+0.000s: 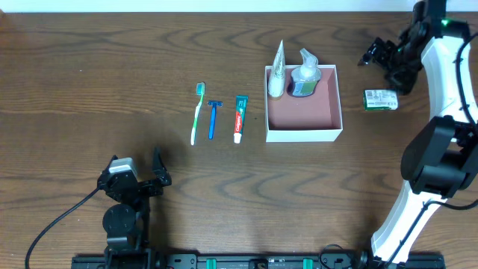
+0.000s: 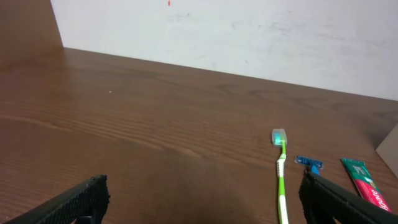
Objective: Pack container
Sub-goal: 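Lift the soap box and carry it left over the box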
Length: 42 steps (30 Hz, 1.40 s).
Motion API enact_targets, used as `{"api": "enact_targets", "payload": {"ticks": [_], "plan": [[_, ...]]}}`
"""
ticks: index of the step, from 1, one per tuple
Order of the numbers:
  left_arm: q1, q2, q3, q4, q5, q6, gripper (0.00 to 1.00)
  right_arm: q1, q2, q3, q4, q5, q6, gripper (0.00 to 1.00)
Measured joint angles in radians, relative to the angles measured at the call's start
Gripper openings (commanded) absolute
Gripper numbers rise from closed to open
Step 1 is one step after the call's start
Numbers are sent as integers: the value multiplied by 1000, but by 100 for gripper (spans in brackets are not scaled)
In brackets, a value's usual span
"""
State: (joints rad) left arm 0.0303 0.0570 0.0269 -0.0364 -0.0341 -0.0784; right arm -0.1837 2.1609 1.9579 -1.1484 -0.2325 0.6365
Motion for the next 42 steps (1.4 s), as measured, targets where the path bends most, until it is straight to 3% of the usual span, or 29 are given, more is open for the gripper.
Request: {"api": "enact_targets", "payload": {"ticks": [2,3,4,5,8,10,14,30,42], "plan": [[0,0,0,0,0,0,98,0,0,-26,37,-3,123,99],[0,0,0,0,0,0,98,0,0,-36,55,-5,175,94],[0,0,0,0,0,0,98,0,0,-39,62,-4,214,79],[0,0,0,0,0,0,98,0,0,-40,65,-3,242,77],[0,0,0,0,0,0,98,0,0,-43,48,13,341,80],[0,0,0,0,0,0,98,0,0,-52,19,42,416,99],[0,0,0,0,0,0,98,0,0,-97,18,141,512,99],[0,0,0,0,0,0,98,0,0,-251,219,299,544,99],[0,0,0,0,0,0,98,0,1,-260,231,305,546,99]]}}
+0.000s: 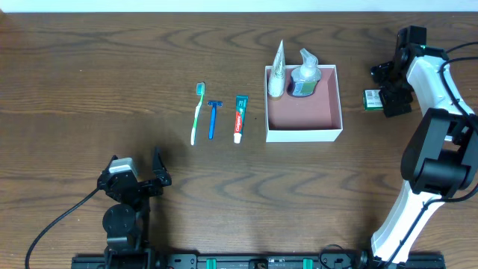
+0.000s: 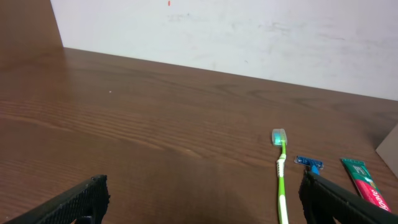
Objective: Pack container
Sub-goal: 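Lift the soap box and carry it left over the box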
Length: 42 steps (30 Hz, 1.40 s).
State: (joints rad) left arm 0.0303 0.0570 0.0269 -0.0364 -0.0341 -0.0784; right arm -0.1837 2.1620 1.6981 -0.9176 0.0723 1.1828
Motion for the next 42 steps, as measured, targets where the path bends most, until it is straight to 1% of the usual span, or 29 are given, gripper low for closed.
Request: {"api": "enact_targets", "payload": {"ticks": [18,32,40,42], "plan": [[0,0,0,0,0,0,98,-4,40,0,-6,-8,39,99],[0,0,0,0,0,0,98,-42,81,0,-9,-16,39,99],[0,0,0,0,0,0,98,-42,82,0,-34,-44,37,96],[0,0,0,0,0,0,98,-42,83,0,-45,-52,39,92]]}}
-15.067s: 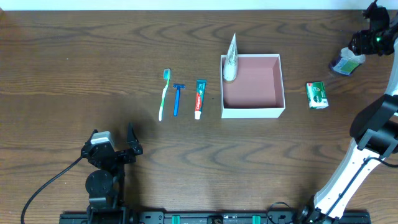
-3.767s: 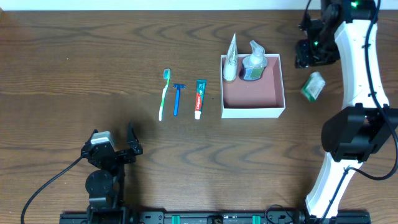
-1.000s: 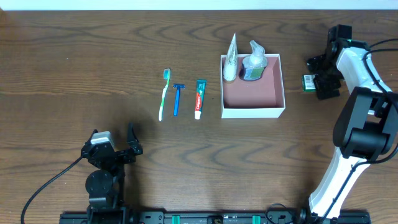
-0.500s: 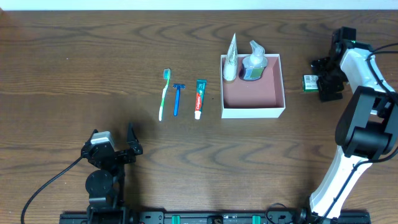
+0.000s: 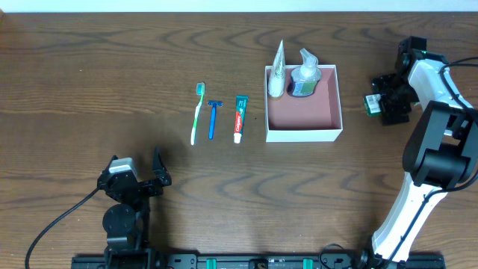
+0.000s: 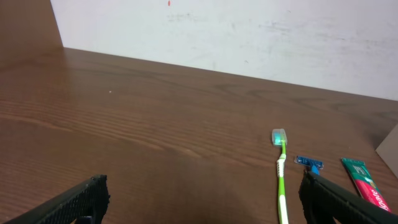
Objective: Pack container
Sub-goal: 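Lift the soap box and carry it left over the box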
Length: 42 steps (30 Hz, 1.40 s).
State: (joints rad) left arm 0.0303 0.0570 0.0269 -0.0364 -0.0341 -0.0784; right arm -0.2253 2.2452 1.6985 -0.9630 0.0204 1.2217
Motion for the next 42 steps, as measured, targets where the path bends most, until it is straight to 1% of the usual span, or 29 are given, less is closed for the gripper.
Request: {"api": "enact_targets", "payload": {"ticks": [3,8,10,14,16,22,24,29,33,42], "plan": [[0,0,0,0,0,0,98,0,0,0,-8,-6,5,84],[0,0,0,0,0,0,98,0,1,0,-10,-4,8,65],[0,0,0,0,0,0,98,0,2,0,-12,-2,5,61],[0,0,0,0,0,0,98,0,2,0,-12,-1,-12,59],[0,0,0,0,0,0,98,0,2,0,-11,-1,-27,52],[0,0,0,0,0,0,98,0,2,2,-11,-2,-80,52],[0,0,0,0,0,0,98,0,4,7,-19,-2,-97,50],[0,0,0,0,0,0,98,0,34,79,-107,-2,-172,48],[0,0,0,0,0,0,98,0,49,204,-228,-2,-266,47],[0,0,0,0,0,0,98,26,50,611,-583,0,-531,48]]}}
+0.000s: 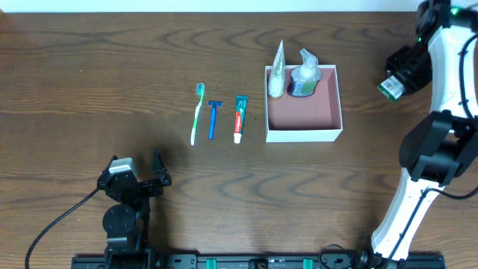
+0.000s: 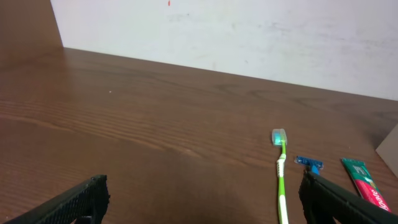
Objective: Pack container
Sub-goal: 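Lift the soap box and carry it left over the box, then lower the soap box into the box and open the right gripper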
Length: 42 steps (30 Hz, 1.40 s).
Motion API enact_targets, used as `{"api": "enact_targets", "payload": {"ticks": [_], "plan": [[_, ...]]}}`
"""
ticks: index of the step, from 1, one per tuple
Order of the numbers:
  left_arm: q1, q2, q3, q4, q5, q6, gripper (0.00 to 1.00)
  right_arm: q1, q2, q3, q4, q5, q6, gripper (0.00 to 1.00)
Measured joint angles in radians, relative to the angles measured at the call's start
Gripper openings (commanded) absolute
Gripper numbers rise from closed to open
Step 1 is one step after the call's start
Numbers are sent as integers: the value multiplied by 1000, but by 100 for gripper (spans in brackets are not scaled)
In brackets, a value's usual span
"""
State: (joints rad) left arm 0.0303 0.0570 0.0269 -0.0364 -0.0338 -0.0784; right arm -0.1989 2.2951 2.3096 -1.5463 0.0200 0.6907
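A white box with a pink floor point(image 1: 329, 112) holds a white-green tube point(image 1: 277, 71) and a clear bottle point(image 1: 304, 75) along its far wall. To its left on the table lie a green toothbrush point(image 1: 197, 112) point(image 2: 282, 177), a blue razor point(image 1: 213, 117) point(image 2: 309, 163) and a toothpaste tube point(image 1: 239, 117) point(image 2: 364, 183). At the far right my right gripper point(image 1: 395, 82) is shut on a small green packet point(image 1: 388, 89), held off the table to the right of the box. My left gripper point(image 1: 137, 166) point(image 2: 202, 205) rests open at the front left, nothing between its fingers point(image 2: 74, 200).
The dark wooden table point(image 1: 112, 67) runs to a white wall point(image 2: 249, 31) at the back. My right arm's white links point(image 1: 448, 67) stand along the right edge, right of the box.
My right gripper, which stood down around the green packet on the table, now holds it raised and a little farther back. The left arm has not moved.
My right gripper was above and behind the green packet lying right of the box. Then it stood beside the packet, then down over it. Now the packet is off the table in that gripper. The left gripper stayed parked and open throughout.
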Motion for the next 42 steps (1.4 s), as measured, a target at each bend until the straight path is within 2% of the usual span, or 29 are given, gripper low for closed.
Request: {"api": "enact_targets", "payload": {"ticks": [6,12,17,28,42], "plan": [[0,0,0,0,0,0,98,136,0,170,-108,2,-145,50],[0,0,0,0,0,0,98,323,0,174,-115,6,-202,51],[0,0,0,0,0,0,98,410,0,160,-122,32,-199,51],[0,0,0,0,0,0,98,438,0,47,-131,77,-194,53],[0,0,0,0,0,0,98,439,0,-164,65,61,-311,55]]}}
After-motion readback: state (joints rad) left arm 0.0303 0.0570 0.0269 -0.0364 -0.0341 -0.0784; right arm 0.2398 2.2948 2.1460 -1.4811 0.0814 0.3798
